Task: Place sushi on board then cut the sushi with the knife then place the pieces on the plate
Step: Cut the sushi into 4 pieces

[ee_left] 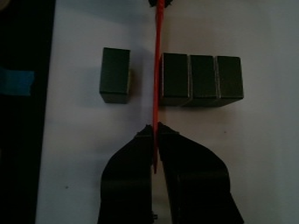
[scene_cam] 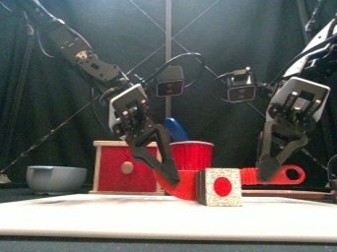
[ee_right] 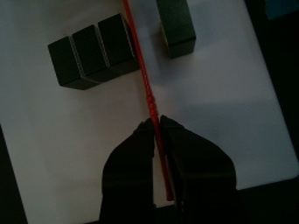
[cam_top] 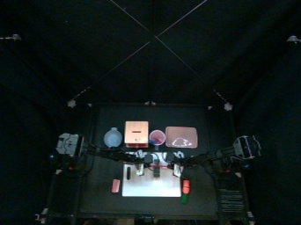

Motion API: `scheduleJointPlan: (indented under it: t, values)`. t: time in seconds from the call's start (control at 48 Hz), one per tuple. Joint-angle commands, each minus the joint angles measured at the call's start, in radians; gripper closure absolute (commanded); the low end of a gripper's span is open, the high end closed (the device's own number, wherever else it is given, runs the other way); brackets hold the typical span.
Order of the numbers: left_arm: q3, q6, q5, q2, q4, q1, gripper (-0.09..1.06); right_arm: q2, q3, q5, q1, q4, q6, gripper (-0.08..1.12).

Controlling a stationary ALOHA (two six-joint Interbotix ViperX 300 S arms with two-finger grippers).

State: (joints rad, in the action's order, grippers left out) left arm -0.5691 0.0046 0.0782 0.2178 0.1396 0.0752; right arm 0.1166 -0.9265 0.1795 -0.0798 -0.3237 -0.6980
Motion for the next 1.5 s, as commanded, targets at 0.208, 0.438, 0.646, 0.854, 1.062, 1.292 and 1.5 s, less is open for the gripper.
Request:
scheduleJointPlan:
  t: [0.208, 0.438, 0.646, 0.854, 1.062, 1.292, 1.5]
  values:
    - [-0.003, -0.002, 0.015, -0.104, -0.020, 0.002, 0.56, 0.100, 0.051, 0.179, 0.006, -0.043, -0.002, 0.65]
    - [-0.005, -0.002, 0.015, -0.153, -0.052, 0.006, 0.56, 0.161, 0.066, 0.209, 0.000, -0.058, -0.014, 0.65]
    - [-0.003, -0.003, 0.015, -0.155, -0.051, 0.043, 0.56, 0.175, 0.064, 0.207, -0.034, -0.032, -0.015, 0.65]
    - [-0.003, -0.005, 0.015, -0.144, -0.035, 0.075, 0.56, 0.169, 0.063, 0.206, -0.063, 0.000, -0.017, 0.65]
    - [-0.005, -0.005, 0.015, -0.129, -0.012, 0.086, 0.56, 0.161, 0.061, 0.199, -0.069, 0.009, -0.017, 0.65]
    - [-0.006, -0.005, 0.015, -0.115, 0.006, 0.094, 0.56, 0.146, 0.058, 0.192, -0.072, 0.015, -0.017, 0.65]
    - [-0.006, -0.005, 0.015, -0.100, 0.011, 0.095, 0.56, 0.129, 0.058, 0.192, -0.072, 0.015, -0.015, 0.65]
